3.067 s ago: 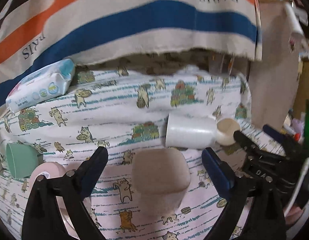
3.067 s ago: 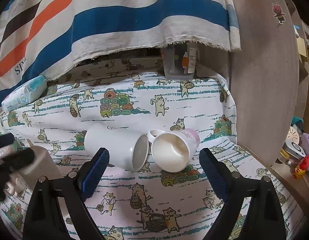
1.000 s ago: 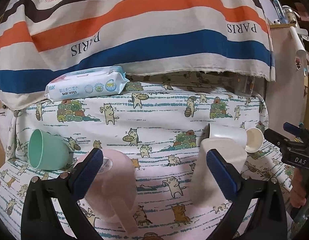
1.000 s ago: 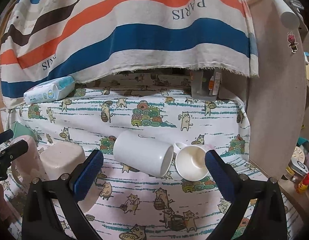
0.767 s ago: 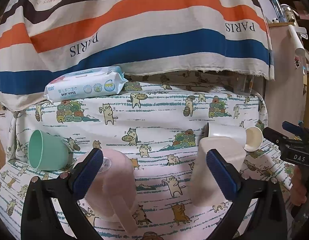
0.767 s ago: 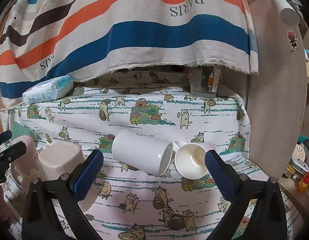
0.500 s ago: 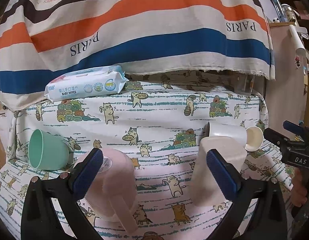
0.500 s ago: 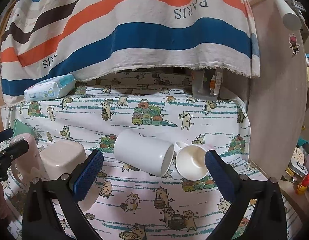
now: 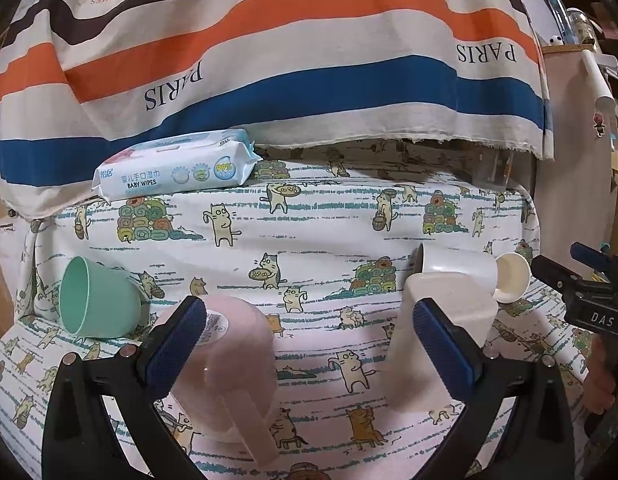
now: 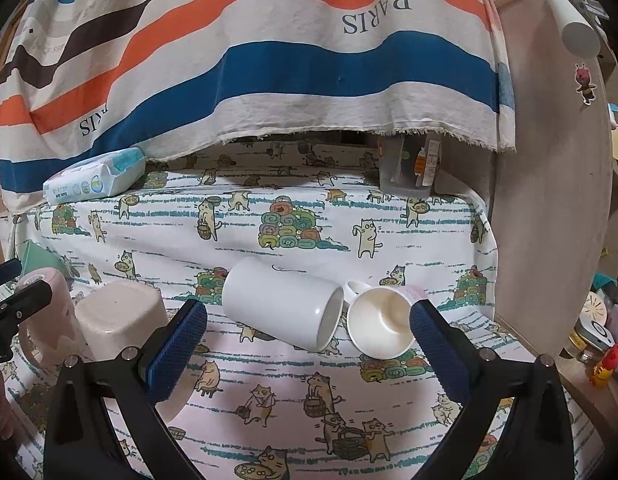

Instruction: Flip cup upside down

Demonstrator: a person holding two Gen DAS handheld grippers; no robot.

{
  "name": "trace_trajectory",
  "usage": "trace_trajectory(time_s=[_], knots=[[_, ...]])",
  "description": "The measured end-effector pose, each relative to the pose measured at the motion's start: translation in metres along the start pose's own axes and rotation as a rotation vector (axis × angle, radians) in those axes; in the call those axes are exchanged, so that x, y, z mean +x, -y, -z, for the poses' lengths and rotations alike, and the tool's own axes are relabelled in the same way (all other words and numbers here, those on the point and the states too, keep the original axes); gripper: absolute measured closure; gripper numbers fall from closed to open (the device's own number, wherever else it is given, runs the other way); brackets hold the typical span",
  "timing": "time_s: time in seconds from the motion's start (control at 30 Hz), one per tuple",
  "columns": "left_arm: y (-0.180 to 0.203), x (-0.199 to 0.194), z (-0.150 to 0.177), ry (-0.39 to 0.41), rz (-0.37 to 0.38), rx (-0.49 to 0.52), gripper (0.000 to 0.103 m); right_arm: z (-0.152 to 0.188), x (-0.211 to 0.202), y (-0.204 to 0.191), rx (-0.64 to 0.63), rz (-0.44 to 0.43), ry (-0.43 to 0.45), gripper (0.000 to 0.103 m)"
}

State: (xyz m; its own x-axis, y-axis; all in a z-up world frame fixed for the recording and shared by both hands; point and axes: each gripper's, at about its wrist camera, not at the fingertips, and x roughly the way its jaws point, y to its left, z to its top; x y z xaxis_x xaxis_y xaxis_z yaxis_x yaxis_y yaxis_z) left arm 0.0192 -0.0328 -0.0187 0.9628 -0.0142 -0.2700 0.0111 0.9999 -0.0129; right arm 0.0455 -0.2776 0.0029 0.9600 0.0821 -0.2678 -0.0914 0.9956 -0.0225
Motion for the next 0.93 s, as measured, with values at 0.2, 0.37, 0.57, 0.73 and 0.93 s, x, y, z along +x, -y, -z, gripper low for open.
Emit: trace_trajectory(time_s=[0.2,0.37,0.57,0.73,0.93], knots=[[-0.0005,0.0002,0.0007,-0.003,-0.006,0.0,0.0,-0.0003,0.0005,0.0002,0.0,0.0,-0.001,0.001],[-0.0018,0.0002,0.0007,-0.007,-0.001,-0.005,0.0,0.0,0.0009,0.0002,-0.003,-0.004,0.0,0.001],[-0.0016,-0.0001,0.0005,-0.004,0.007,-0.003,0.0,0.0006,0.0016,0.0008,0.005,-0.002,-0.003,0.001],[-0.0002,-0.001,0.0006,-0.005,0.012,0.006,0.0,0.0009,0.0018,0.0019,0.005,0.0,-0.002,0.001],[-0.0001,0.0004,0.0,-0.009,0.015,0.006,0.0,0.0014,0.0019,0.0022,0.001,0.0,-0.003,0.001]])
